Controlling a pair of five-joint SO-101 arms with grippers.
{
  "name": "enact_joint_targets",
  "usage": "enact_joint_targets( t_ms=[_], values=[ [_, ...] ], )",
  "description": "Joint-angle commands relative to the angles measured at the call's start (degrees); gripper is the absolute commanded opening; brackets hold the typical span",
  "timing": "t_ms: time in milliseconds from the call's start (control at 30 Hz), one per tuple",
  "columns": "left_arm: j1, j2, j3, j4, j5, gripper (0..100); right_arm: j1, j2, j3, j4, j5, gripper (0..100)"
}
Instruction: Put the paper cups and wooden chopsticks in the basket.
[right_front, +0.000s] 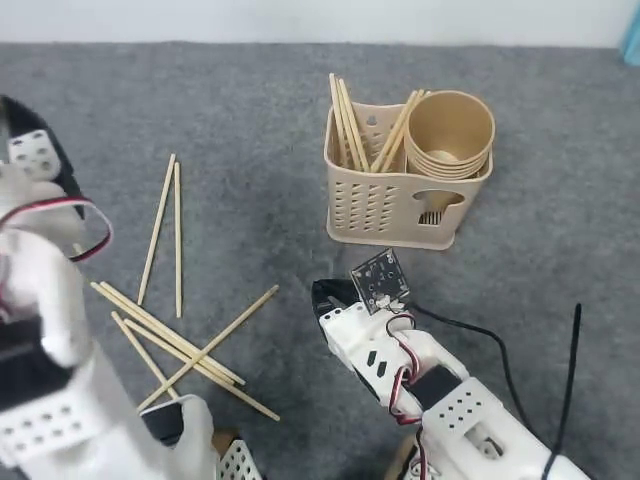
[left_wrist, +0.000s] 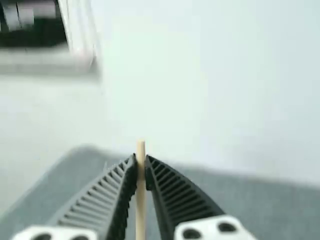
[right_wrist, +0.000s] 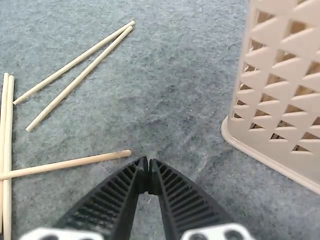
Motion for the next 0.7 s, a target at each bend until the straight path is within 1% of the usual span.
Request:
enact_joint_targets(
  t_ms=[0, 167, 233, 333, 400, 433, 533, 600, 667],
  values=[
    [3.8, -2.9, 2.9, -10.1, 0.0, 1, 0.8, -0.9, -0.4, -1.2, 1.7, 1.3],
    [10.7, -9.2, 17.2, -28.1, 0.1, 1, 0.8, -0.9, -0.4, -1.2, 1.7, 1.3],
    [13.6, -13.3, 24.9, -37.2, 0.1, 1, 0.8, -0.9, -0.4, -1.2, 1.7, 1.3],
    [18.2, -18.3, 35.6, -52.8, 0.1, 1, 0.8, -0.9, -0.4, -1.2, 1.7, 1.3],
    [21.4, -19.8, 40.7, -61.2, 0.2, 1, 0.8, -0.9, -0.4, -1.2, 1.7, 1.3],
    [23.2, -19.7, 42.0, -63.6, 0.2, 1, 0.8, -0.9, -0.4, -1.2, 1.7, 1.3],
    [28.6, -17.7, 42.3, -64.5, 0.5, 1, 0.8, -0.9, -0.4, -1.2, 1.7, 1.3],
    [31.9, -15.5, 41.4, -64.7, 3.3, 1, 0.8, -0.9, -0.4, -1.2, 1.7, 1.3],
    [34.6, -12.5, 38.8, -64.6, 7.5, 1, 0.8, -0.9, -0.4, -1.2, 1.7, 1.3]
  ],
)
